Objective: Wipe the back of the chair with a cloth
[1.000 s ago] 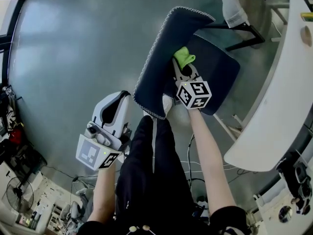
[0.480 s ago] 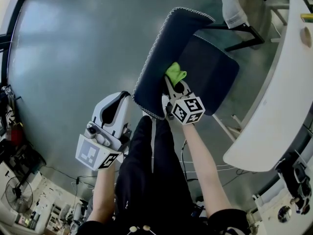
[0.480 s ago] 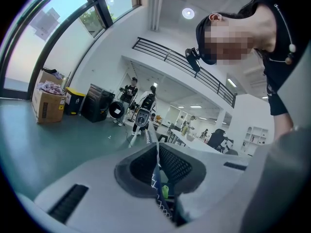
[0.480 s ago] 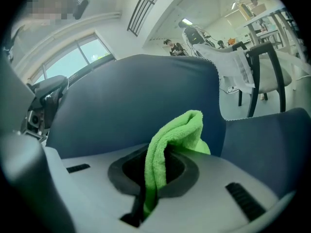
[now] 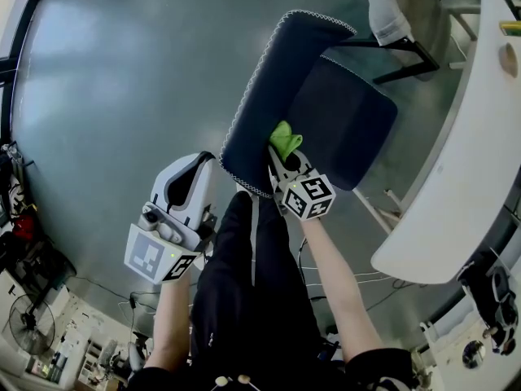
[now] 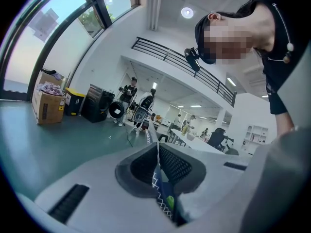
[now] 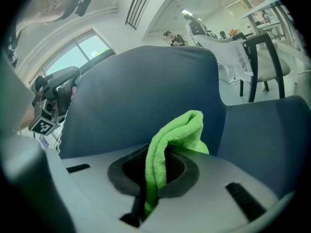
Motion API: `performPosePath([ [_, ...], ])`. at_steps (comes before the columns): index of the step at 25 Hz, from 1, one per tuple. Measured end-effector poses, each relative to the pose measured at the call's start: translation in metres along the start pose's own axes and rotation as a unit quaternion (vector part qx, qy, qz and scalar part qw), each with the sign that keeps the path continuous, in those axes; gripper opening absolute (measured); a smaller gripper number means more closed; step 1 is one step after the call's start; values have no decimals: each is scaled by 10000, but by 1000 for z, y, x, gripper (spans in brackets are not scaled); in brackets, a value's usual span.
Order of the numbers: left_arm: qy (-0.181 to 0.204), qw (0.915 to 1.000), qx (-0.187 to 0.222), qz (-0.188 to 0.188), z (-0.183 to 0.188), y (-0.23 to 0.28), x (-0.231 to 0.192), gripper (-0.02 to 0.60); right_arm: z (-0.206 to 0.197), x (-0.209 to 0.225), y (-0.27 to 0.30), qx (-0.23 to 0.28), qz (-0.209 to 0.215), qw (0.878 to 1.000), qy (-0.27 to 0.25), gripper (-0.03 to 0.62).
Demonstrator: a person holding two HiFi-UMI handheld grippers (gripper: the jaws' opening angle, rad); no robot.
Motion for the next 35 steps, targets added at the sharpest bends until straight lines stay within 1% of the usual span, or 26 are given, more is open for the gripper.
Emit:
performPosePath([
  [5, -19, 10000, 32, 12, 0, -3, -1, 12, -9, -4, -3, -182, 45, 9998, -21, 18],
  [12, -25, 10000, 15, -20, -3, -4, -1, 12, -30, -7, -13, -669, 215, 9974, -152, 18],
  [18, -9, 10000, -15, -55, -5, -3, -4, 12, -48, -10, -24, -986, 281, 9943, -302, 18],
  [23, -14, 10000, -22, -82, -4, -3, -3, 12, -54, -14, -27, -1242, 309, 9904, -518, 18],
  [25, -2, 9999, -24, -109, -2, -1, 0, 12, -49, -10, -31, -1158, 272, 9913, -566, 18],
  [27, 23, 9999, -21, -149, -1, 0, 2, 12, -33, 1, -38, -877, 120, 9947, -521, 18],
  [29, 44, 9999, -17, -147, 0, 0, 1, 12, -10, 17, -44, -537, -103, 9972, -503, 18],
  [31, 40, 9999, -17, -104, -1, -1, -1, 12, 15, 34, -48, -251, -345, 9973, -590, 18],
  [35, 35, 10000, -39, -27, -4, -3, -1, 12, 61, 73, -49, 141, -916, 9921, -840, 18],
])
Point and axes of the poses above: the fingertips, and each gripper's own axes: y forward along the fingers, x to its right, z out of its top, the point moved 3 cm from there along -y, backward along the fingers, and after that the axes turned 7 degrees about z, right-handed, at the moved point
